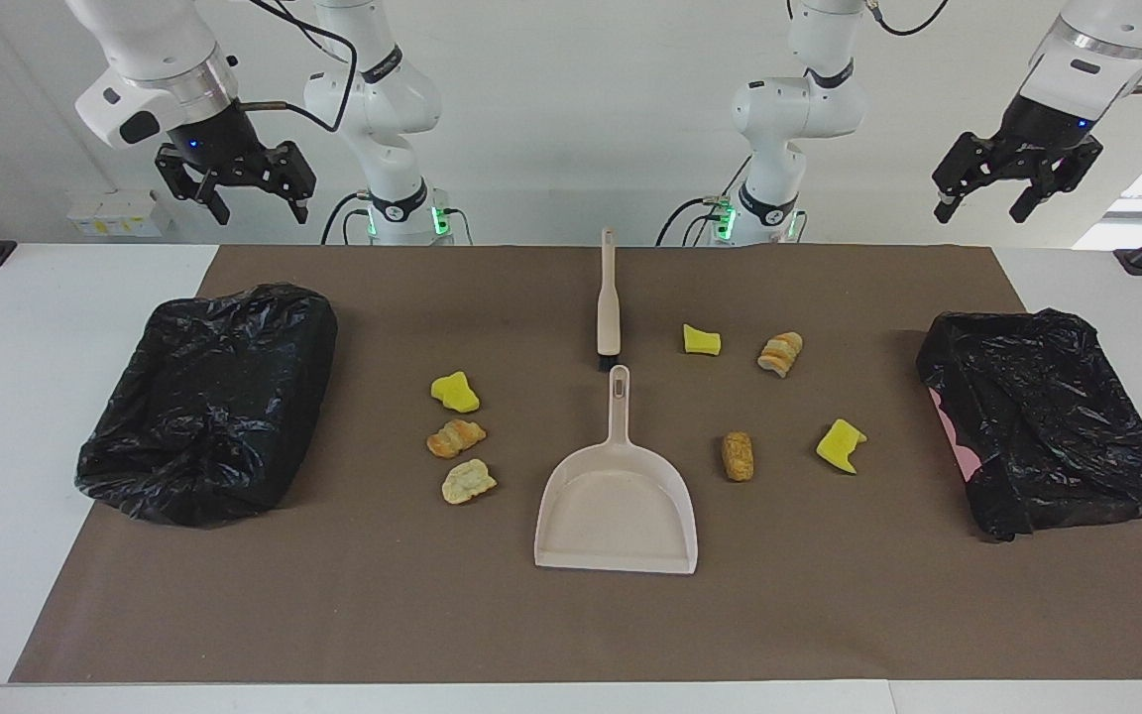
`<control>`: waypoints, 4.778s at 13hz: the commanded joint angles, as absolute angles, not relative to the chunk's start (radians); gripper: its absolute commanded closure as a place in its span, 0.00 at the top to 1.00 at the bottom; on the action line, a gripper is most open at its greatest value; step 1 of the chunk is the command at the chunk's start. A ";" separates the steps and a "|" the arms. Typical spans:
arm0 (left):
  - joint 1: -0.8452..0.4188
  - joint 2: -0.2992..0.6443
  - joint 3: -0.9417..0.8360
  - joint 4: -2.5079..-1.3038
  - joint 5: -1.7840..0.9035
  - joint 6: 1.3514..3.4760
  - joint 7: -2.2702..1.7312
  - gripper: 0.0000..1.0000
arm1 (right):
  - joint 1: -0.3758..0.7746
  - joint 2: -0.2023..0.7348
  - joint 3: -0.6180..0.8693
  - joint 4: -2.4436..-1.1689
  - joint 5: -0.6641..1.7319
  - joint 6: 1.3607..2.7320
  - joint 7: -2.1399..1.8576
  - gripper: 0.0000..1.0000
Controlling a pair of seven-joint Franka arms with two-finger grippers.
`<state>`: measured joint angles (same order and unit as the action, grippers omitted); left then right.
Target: Sweep and dump trash in bin
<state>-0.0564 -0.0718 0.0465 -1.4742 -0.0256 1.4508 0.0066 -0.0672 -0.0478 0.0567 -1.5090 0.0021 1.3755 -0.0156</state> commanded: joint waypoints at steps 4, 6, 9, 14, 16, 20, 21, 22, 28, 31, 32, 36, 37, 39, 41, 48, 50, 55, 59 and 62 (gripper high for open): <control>-0.128 -0.129 0.002 -1.548 -0.037 1.454 -0.021 1.00 | -0.042 -0.042 0.067 -1.529 0.046 1.387 -0.038 1.00; -0.234 -0.170 -0.002 -1.626 -0.055 1.462 -0.084 1.00 | -0.003 -0.006 0.081 -1.528 0.041 1.414 -0.034 1.00; -0.395 -0.259 0.002 -1.805 -0.080 1.531 -0.135 1.00 | 0.086 0.078 0.089 -1.523 0.054 1.512 0.061 1.00; -0.642 -0.336 -0.018 -2.124 -0.080 1.773 -0.363 1.00 | 0.244 0.271 0.089 -1.432 0.054 1.673 0.254 1.00; -0.730 -0.339 -0.018 -2.187 -0.080 1.836 -0.460 1.00 | 0.270 0.368 0.089 -1.349 0.057 1.719 0.293 1.00; -0.862 -0.328 -0.020 -2.318 -0.080 1.960 -0.574 1.00 | 0.316 0.494 0.114 -1.270 0.052 1.827 0.330 1.00; -0.902 -0.287 -0.018 -2.338 -0.080 2.011 -0.600 1.00 | 0.327 0.515 0.115 -1.255 0.054 1.850 0.343 1.00; -0.931 -0.253 -0.020 -2.359 -0.080 2.067 -0.645 1.00 | 0.356 0.544 0.109 -1.235 0.051 1.864 0.382 1.00; -0.976 -0.163 -0.020 -2.457 -0.080 2.206 -0.664 1.00 | 0.460 0.656 0.106 -1.187 0.003 1.927 0.474 1.00; -0.991 -0.164 -0.020 -2.465 -0.083 2.209 -0.672 0.87 | 0.505 0.686 0.106 -1.192 -0.011 1.925 0.551 1.00; -0.991 -0.163 -0.020 -2.465 -0.093 2.209 -0.670 0.78 | 0.512 0.687 0.107 -1.196 -0.018 1.925 0.555 1.00; -0.985 -0.153 -0.018 -2.453 -0.126 2.200 -0.653 0.12 | 0.531 0.689 0.112 -1.212 -0.018 1.908 0.617 1.00; -0.980 -0.152 -0.018 -2.448 -0.126 2.195 -0.653 0.00 | 0.540 0.690 0.112 -1.224 -0.015 1.911 0.618 1.00; -0.976 -0.149 -0.015 -2.431 -0.126 2.181 -0.657 0.00 | 0.543 0.689 0.112 -1.236 -0.014 1.917 0.624 1.00; -0.974 -0.156 -0.009 -2.410 -0.123 2.142 -0.655 0.00 | 0.546 0.684 0.112 -1.241 -0.017 1.921 0.624 0.75; -0.821 -0.284 -0.006 -2.394 -0.106 1.798 -0.439 0.00 | 0.545 0.669 0.112 -1.304 -0.015 1.922 0.626 0.54; -0.784 -0.310 -0.006 -2.422 -0.104 1.741 -0.352 0.00 | 0.543 0.669 0.112 -1.302 -0.014 1.914 0.627 0.30; -0.629 -0.338 -0.006 -2.494 -0.104 1.778 -0.200 0.00 | 0.534 0.655 0.112 -1.295 -0.006 1.913 0.650 0.00; -0.416 -0.282 -0.006 -2.487 -0.104 1.888 -0.028 0.00 | 0.526 0.629 0.107 -1.304 -0.011 1.905 0.650 0.00; -0.292 -0.244 -0.006 -2.455 -0.103 1.913 0.093 0.00 | 0.523 0.595 0.107 -1.379 -0.006 1.939 0.652 0.19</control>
